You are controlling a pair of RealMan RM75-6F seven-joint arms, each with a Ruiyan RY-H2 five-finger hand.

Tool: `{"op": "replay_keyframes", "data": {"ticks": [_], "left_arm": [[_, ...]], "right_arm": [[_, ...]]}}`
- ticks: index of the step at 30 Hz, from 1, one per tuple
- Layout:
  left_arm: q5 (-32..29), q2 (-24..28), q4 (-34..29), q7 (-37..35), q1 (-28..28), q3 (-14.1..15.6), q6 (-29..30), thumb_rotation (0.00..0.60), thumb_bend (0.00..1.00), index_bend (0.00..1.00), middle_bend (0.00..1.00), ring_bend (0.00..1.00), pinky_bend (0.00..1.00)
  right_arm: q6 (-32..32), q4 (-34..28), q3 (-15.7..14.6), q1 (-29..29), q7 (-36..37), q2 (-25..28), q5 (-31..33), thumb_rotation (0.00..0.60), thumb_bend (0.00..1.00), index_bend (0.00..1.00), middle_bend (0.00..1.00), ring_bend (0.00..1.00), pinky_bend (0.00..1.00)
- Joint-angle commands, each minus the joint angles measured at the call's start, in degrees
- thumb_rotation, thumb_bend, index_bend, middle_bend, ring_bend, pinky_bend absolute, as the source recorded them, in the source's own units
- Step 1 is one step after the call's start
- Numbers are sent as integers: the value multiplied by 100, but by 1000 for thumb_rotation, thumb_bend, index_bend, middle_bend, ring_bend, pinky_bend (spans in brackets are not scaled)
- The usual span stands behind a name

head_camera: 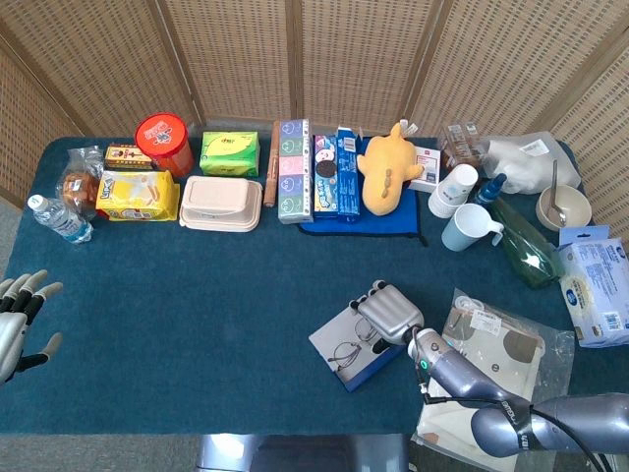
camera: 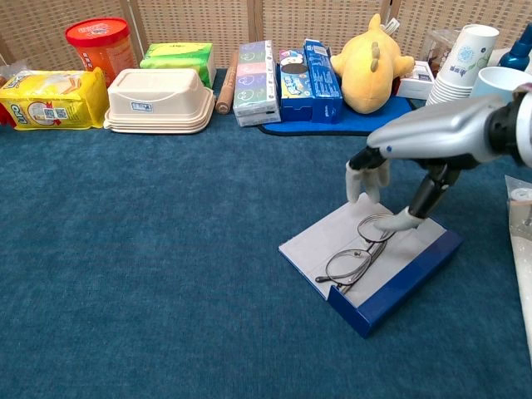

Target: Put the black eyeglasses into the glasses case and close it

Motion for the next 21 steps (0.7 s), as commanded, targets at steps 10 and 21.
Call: {"op": "replay_keyframes", "data": {"ticks": [10, 21], "left_arm": [[14, 34, -12, -20, 47, 15, 51, 600, 318, 161, 60, 0, 0], [39, 51, 13, -86, 81, 24, 82, 600, 318, 161, 59, 0, 0]], "right_arm": [[-55, 56, -81, 65, -114, -266, -86, 367, 344, 298, 392, 337, 190], [33, -46, -321, 76, -359, -375, 0, 365, 345, 299, 393, 359, 190]]}}
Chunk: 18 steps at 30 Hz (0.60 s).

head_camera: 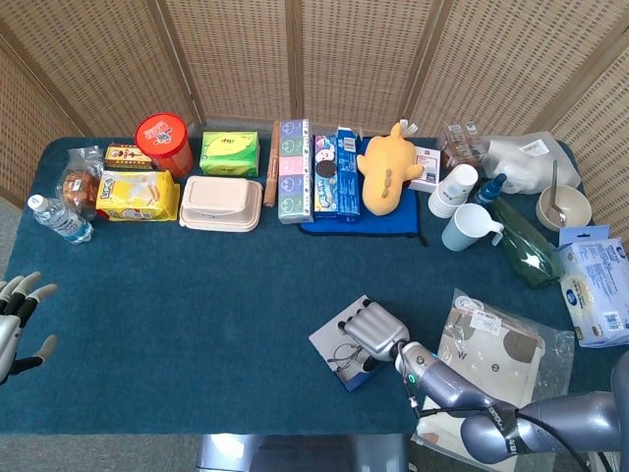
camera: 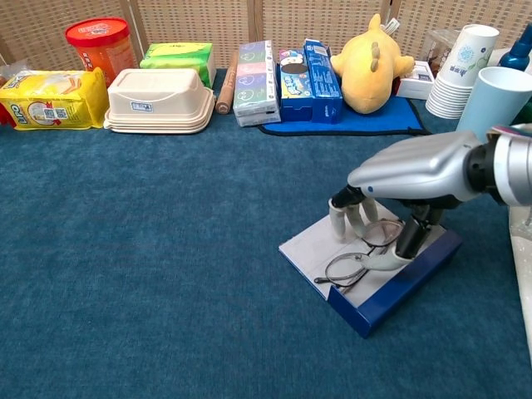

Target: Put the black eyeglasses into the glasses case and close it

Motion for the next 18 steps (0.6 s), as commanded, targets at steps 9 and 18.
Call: {"op": "replay_keyframes", "data": {"ticks": [9, 18], "left_arm": [[53, -1, 17, -40, 5, -4, 25, 600, 319, 161, 58, 0, 0], [83, 4, 1, -48, 24, -1, 60, 600, 317, 161, 59, 0, 0]], "right_arm": [[301, -262, -269, -139, -182, 100, 15, 365, 348, 301, 394, 370, 190], [422, -464, -311, -228, -181, 242, -137, 365, 346, 307, 398, 384, 190]]}}
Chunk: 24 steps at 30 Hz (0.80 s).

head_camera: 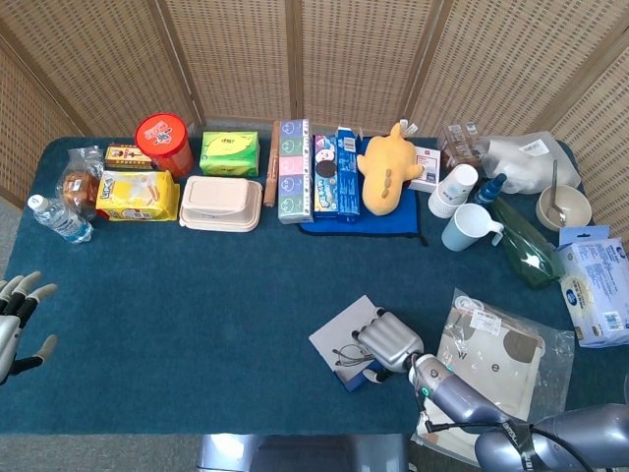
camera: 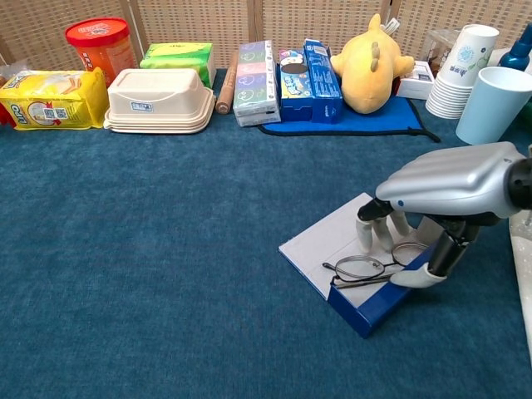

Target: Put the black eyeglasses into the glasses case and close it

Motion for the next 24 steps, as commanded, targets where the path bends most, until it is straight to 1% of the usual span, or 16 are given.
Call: {"op": "replay_keyframes", "data": {"ticks": [1, 8, 12, 20, 24], "left_arm": [[7, 3, -5, 0, 2, -2, 7, 600, 317, 161, 59, 0, 0], [18, -2, -13, 0, -5, 2, -13, 600, 318, 162, 58, 0, 0], [45, 0, -32, 11, -9, -3, 1, 600, 318, 161, 58, 0, 0], [53, 11, -39, -11, 41, 31, 34, 600, 318, 161, 58, 0, 0], [39, 32, -10, -52, 72, 40, 57, 600, 319, 161, 58, 0, 0]], "right_arm": [[11, -57, 10, -13, 15, 49, -49, 365, 346, 307, 398, 386, 190], [45, -221, -18, -53, -9, 165, -149, 364, 348, 309, 399, 390, 189], [29, -219, 80, -23, -11, 136, -234, 364, 347, 309, 399, 390, 190], [-283, 23, 288, 242, -76, -149, -42, 362, 348, 310, 399, 390, 189], [-357, 117, 298, 342, -139, -284, 99, 363, 348, 310, 399, 390, 190]]}}
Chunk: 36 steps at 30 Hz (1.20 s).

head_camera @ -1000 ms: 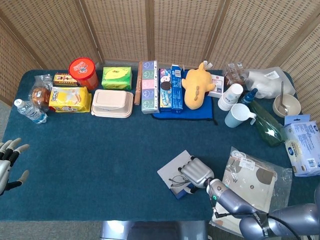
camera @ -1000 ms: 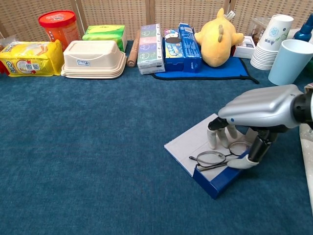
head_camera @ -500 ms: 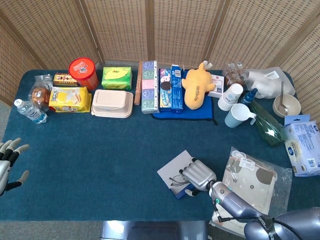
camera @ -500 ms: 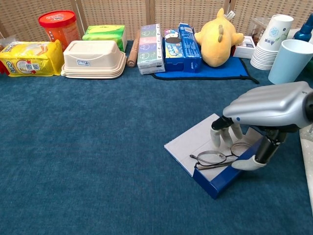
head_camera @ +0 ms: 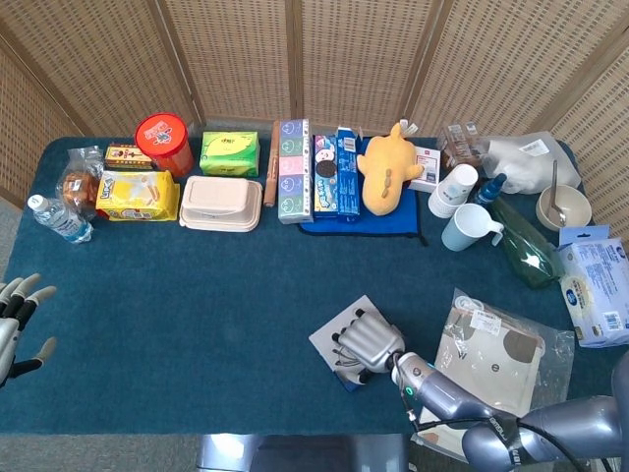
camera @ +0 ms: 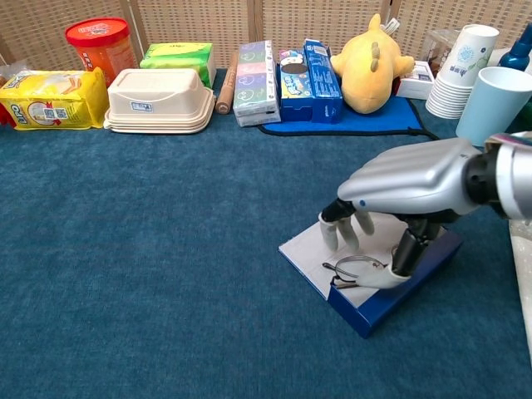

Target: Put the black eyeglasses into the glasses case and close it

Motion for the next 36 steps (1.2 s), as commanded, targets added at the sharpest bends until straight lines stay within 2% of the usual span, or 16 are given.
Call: {"op": "replay_keyframes", "data": {"ticks": [1, 9, 27, 31, 36], "left_arm": [[-3, 11, 16, -24, 11, 2, 9, 600, 319, 160, 58, 0, 0], [21, -9, 112, -138, 23, 7, 7, 600, 319, 160, 57, 0, 0], [70, -72, 192, -204, -7, -10, -18, 600, 319, 160, 57, 0, 0], [81, -80, 190, -205, -11, -12, -17, 600, 318, 160, 57, 0, 0], [100, -91, 199, -221, -15, -13, -11, 600, 318, 160, 57, 0, 0]], "right_arm": [[-39, 47, 5, 64, -47, -84, 87, 362, 348, 310, 399, 390, 190], [-2, -10, -131, 160, -194, -193, 279, 362, 349, 311, 400, 390, 190], [452, -503, -386, 75, -338, 42, 253, 365, 347, 311, 407, 437, 190], [543, -563, -343, 20, -275, 105, 105, 365, 345, 299, 402, 387, 190], [668, -634, -323, -56, -242, 182, -14, 364, 342, 221, 363, 314, 190]]}}
